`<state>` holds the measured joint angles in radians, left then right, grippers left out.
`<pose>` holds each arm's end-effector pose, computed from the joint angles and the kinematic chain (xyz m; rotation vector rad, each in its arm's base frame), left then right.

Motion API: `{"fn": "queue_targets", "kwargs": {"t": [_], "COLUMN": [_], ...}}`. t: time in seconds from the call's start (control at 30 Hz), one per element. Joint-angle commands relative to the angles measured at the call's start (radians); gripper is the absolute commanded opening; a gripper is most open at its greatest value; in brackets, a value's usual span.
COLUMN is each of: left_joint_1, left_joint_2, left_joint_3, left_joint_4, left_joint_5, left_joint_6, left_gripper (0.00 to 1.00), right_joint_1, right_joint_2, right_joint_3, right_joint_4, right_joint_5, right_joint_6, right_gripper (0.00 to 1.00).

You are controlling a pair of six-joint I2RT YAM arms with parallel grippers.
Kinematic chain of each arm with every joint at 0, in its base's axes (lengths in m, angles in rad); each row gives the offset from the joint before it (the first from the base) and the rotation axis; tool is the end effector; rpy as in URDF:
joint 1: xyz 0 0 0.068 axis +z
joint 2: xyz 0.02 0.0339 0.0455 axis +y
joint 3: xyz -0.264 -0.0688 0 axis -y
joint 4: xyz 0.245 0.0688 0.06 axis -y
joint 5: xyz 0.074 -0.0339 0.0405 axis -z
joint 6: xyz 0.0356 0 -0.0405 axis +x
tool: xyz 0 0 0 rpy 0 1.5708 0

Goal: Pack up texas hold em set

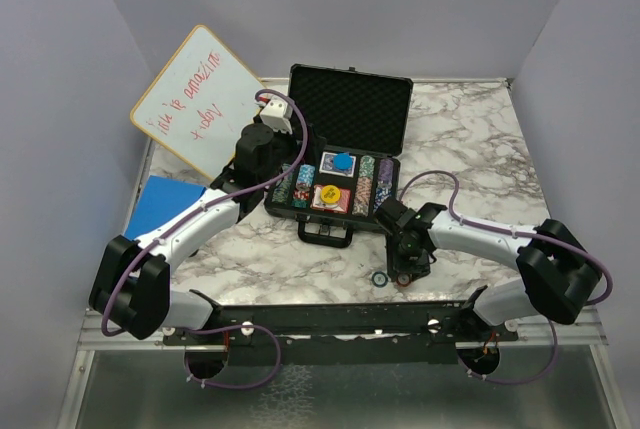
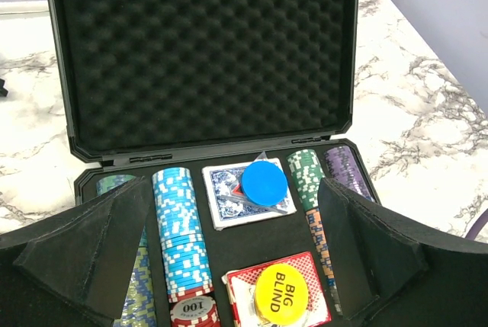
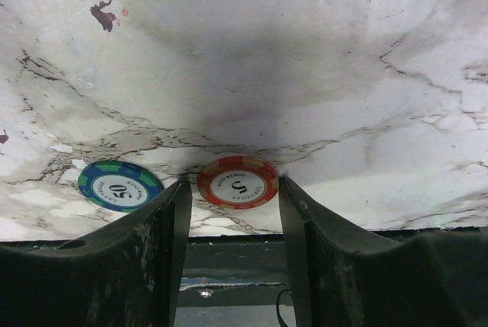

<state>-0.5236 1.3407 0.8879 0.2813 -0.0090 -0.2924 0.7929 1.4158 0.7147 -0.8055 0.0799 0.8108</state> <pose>0.2724 -0.1569 0.2986 0.1985 1.7680 -0.5868 0.1509 0.1492 0.1529 0.0311 3.0394 -0.0143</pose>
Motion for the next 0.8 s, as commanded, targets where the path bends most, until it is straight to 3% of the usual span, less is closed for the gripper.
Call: {"fn": "queue_targets", "kwargs": {"t": [0.0, 0.33, 0.43, 0.57, 0.77], "left_joint_1": [0.001, 0.002, 0.002, 0.002, 0.001], "left_joint_2": [0.008, 0.013, 0.020, 0.027, 0.035], "left_joint_3": [0.020, 0.012, 0.007, 0.003, -0.022], "left_joint_4": [-0.010, -0.005, -0.002, -0.002, 0.003], "left_joint_5": [-0.020, 0.006, 0.056, 0.070, 0.121], "left_joint_6": [-0.036, -0.032, -0.026, -0.032, -0.053], "left_gripper": [0.99, 0.99, 0.99, 0.99, 0.99], "right_joint_1": [0.004, 0.005, 0.004, 0.005, 0.004], "right_joint_2": [0.040, 0.070, 0.079, 0.038, -0.054], "right_joint_3": [-0.046, -0.087, -0.085, -0.073, -0.024], "right_joint_4": [0.106, 0.174, 0.168, 0.145, 0.087], "right_joint_5": [0.094, 0.117, 0.132, 0.157, 0.187], "right_joint_6": [0.007, 0.053, 0.065, 0.069, 0.044], "right_gripper": [0.52, 0.51, 0.45, 0.40, 0.39]}}
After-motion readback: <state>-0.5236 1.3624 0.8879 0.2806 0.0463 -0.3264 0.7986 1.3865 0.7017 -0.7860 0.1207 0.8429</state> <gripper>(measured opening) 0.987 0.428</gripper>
